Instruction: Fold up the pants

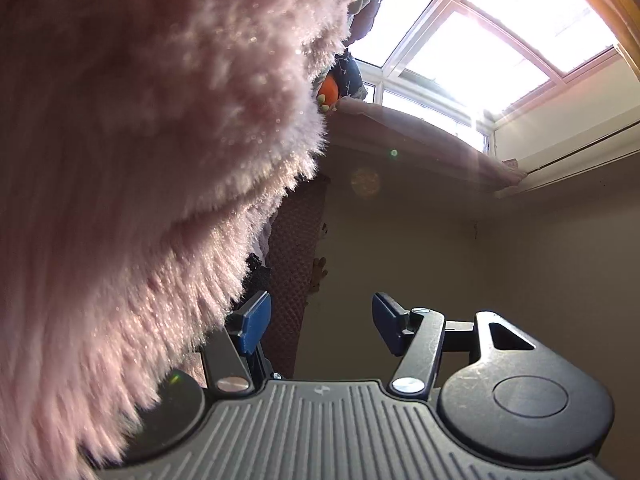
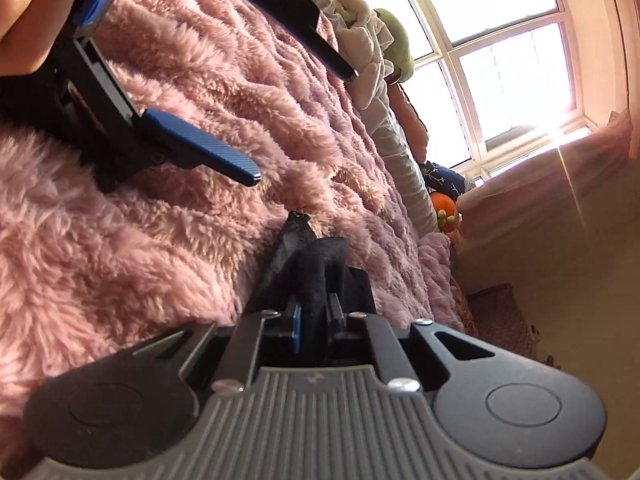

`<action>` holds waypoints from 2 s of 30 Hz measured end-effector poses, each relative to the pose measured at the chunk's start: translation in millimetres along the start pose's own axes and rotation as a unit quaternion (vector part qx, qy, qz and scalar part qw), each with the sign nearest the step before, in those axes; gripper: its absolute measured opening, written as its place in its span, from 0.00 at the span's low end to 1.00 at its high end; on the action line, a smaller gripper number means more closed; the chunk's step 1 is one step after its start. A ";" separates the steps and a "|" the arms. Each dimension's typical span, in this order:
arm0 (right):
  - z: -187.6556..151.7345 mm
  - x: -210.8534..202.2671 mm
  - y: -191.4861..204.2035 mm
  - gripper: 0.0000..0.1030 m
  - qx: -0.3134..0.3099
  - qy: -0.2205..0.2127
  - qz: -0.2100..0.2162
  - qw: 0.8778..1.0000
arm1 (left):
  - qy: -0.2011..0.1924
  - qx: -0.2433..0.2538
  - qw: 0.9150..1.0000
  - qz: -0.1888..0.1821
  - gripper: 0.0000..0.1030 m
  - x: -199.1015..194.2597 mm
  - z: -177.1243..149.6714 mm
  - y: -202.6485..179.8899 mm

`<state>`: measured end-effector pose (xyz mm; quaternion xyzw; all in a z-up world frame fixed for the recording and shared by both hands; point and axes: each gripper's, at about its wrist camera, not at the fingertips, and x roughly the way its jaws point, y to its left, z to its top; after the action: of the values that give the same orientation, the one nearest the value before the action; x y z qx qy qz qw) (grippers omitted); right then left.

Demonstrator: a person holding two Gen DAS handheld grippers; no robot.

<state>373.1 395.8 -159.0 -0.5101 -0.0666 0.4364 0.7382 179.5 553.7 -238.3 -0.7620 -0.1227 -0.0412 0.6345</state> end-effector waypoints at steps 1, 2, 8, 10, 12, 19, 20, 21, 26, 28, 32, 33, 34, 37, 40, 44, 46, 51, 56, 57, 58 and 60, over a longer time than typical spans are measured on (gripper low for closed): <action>0.9 3.5 -7.4 0.03 0.029 -0.001 -0.002 1.000 | 0.002 0.002 1.000 0.000 0.66 0.6 -0.7 0.7; 1.9 4.1 -12.8 0.03 0.052 -0.003 -0.002 0.999 | 0.002 0.003 1.000 -0.001 0.66 1.2 -0.2 1.0; 13.4 8.9 -27.3 0.03 0.172 -0.007 0.027 0.985 | -0.002 0.000 1.000 -0.009 0.66 1.9 2.4 5.0; 20.5 15.9 -22.4 0.04 0.175 -0.007 0.052 0.983 | -0.006 -0.002 1.000 -0.018 0.67 1.4 2.5 7.6; 25.1 19.8 -21.6 0.28 0.196 -0.019 0.094 0.976 | -0.006 -0.003 1.000 -0.023 0.67 1.3 2.5 9.4; -18.4 -8.0 -67.2 0.55 0.429 -0.068 0.223 0.873 | -0.011 -0.006 0.998 -0.058 0.73 -10.2 3.6 15.8; -32.2 -16.9 -81.4 0.55 0.454 -0.062 0.209 0.864 | -0.009 -0.001 0.999 -0.052 0.73 -8.7 2.4 15.8; -47.3 -24.0 -94.3 0.55 0.475 -0.050 0.194 0.857 | -0.007 0.006 0.999 -0.048 0.73 -7.5 1.1 15.5; -122.5 -42.4 -142.1 0.37 0.505 0.038 0.177 0.844 | -0.006 0.023 0.999 -0.037 0.73 -6.8 -2.8 18.0; -145.3 -45.6 -145.3 0.28 0.509 0.077 0.217 0.829 | -0.007 0.034 0.999 -0.029 0.73 -5.9 -4.4 17.2; -162.1 -58.1 -135.2 0.38 0.495 0.092 0.235 0.831 | -0.003 0.054 0.998 -0.015 0.73 -1.1 -6.0 13.8; -162.0 -60.5 -133.0 0.46 0.483 0.090 0.224 0.842 | -0.003 0.055 0.998 -0.015 0.73 -1.2 -6.3 14.0; -163.4 -61.7 -132.0 0.46 0.474 0.083 0.214 0.850 | -0.004 0.055 0.998 -0.015 0.73 -1.9 -6.5 14.3; -173.4 -53.0 -133.3 0.40 0.463 0.093 0.227 0.852 | -0.004 0.058 0.998 -0.012 0.73 -2.8 -6.9 15.3; -180.0 -49.4 -134.7 0.19 0.461 0.086 0.240 0.850 | -0.005 0.062 0.998 -0.007 0.73 -2.3 -7.5 16.2; -183.8 -56.3 -134.4 0.00 0.455 0.065 0.238 0.856 | -0.007 0.065 0.998 -0.005 0.73 5.2 -6.0 5.6; -187.6 -57.6 -135.2 0.00 0.470 0.062 0.232 0.850 | -0.006 0.067 0.998 -0.005 0.73 5.2 -6.0 5.0; -187.0 -57.7 -136.4 0.00 0.470 0.061 0.188 0.860 | -0.006 0.070 0.998 -0.003 0.73 2.6 -3.4 -3.5; -210.0 -71.4 -157.7 0.06 0.583 0.048 0.141 0.799 | 0.000 0.089 0.996 -0.001 0.73 2.3 -4.8 -8.4; -223.8 -78.4 -164.3 0.06 0.622 0.047 0.141 0.769 | 0.003 0.097 0.995 -0.001 0.74 2.5 -5.8 -10.5; -232.6 -85.3 -167.6 0.06 0.638 0.046 0.140 0.756 | 0.007 0.105 0.994 0.000 0.75 2.8 -7.2 -13.0; -248.7 -104.4 -172.0 0.06 0.635 0.051 0.151 0.756 | 0.021 0.121 0.992 0.004 0.77 4.7 -9.9 -18.4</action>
<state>543.7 131.6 -100.3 0.0511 0.3420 0.4575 0.8192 180.5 547.7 -217.8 -0.6788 -0.1103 -0.0395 0.7249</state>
